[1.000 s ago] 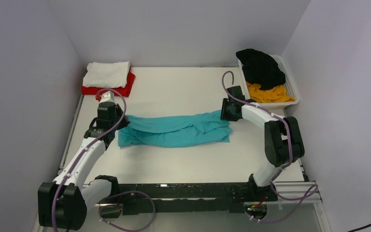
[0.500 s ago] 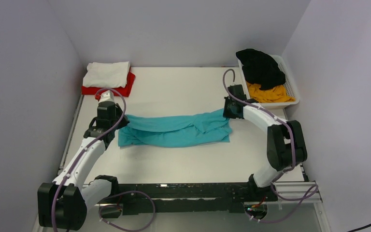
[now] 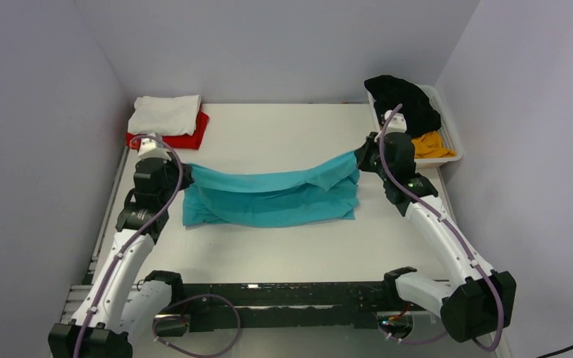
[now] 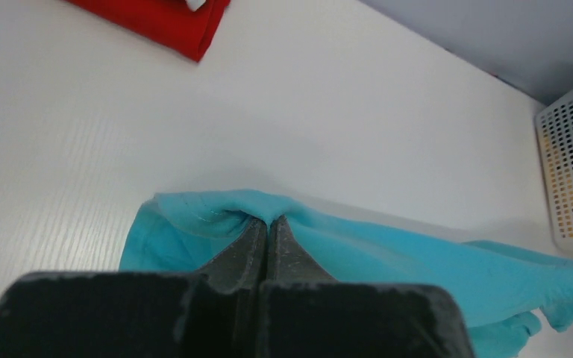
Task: Fold and stack the t-shirts
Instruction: Flatten out the tshirt
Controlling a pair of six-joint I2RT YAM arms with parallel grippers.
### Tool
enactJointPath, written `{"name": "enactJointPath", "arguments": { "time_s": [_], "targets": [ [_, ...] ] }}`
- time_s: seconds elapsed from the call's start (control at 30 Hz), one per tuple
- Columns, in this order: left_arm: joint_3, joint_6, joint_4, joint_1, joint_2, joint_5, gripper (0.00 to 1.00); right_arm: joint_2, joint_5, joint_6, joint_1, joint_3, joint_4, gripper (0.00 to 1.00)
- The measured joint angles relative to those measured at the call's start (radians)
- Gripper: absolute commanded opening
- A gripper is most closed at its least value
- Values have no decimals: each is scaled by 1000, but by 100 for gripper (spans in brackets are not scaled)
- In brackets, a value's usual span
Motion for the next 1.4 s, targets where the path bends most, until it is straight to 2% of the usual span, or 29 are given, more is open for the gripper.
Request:
{"name": "enactJointPath", "arguments": {
  "time_s": [0.1,0.17,0.23,0.27,0.33,0.5,0.57,0.63,0.7,0.77,0.97,1.07,1.13,1.17,1.2,1.27,1.3,1.33,1.37,1.4],
  "targets": [
    [16,0,38,0,8,3,0,9,-19,0,-1,-5,72,0],
    [72,6,52,1,70,5,0,67,-37,-1,-7,31,106,0],
    [183,23,63,6,178,13,0,177,-63,-3,-21,136,126,0],
    [263,31,62,13,248,21,0,222,-73,-3,-28,188,133,0],
    [481,49,47,39,409,48,0,372,-116,-4,-56,402,137,0],
    [1156,81,-36,110,758,127,0,633,-180,-8,-103,958,140,0],
    [1324,96,-49,122,803,150,0,655,-191,-14,-111,1089,139,0],
    [1385,106,-47,124,783,174,0,639,-198,-20,-113,1152,149,0],
    [1352,116,-32,123,716,199,0,590,-210,-26,-113,1142,167,0],
    [1214,129,5,121,600,218,0,504,-223,-32,-113,1044,201,0],
    [631,146,110,121,295,311,4,139,-241,-22,-114,441,252,0],
    [340,119,142,113,245,365,4,6,-233,15,-113,168,199,1],
    [164,93,131,91,271,375,6,-51,-221,32,-113,40,128,5],
    [102,82,114,77,286,375,11,-75,-209,40,-114,-13,77,6],
    [30,67,93,57,301,366,21,-91,-200,44,-114,-47,34,7],
    [-84,39,49,10,306,351,28,-119,-177,53,-114,-106,-64,12],
    [-123,27,30,-11,304,349,36,-130,-171,60,-114,-132,-99,13],
    [-156,15,25,-32,303,348,48,-140,-171,65,-114,-157,-130,17],
    [-179,8,22,-49,303,347,62,-149,-171,69,-114,-185,-154,33],
    [-200,-12,14,-71,299,338,80,-154,-171,72,-114,-209,-177,62]
  ]
}}
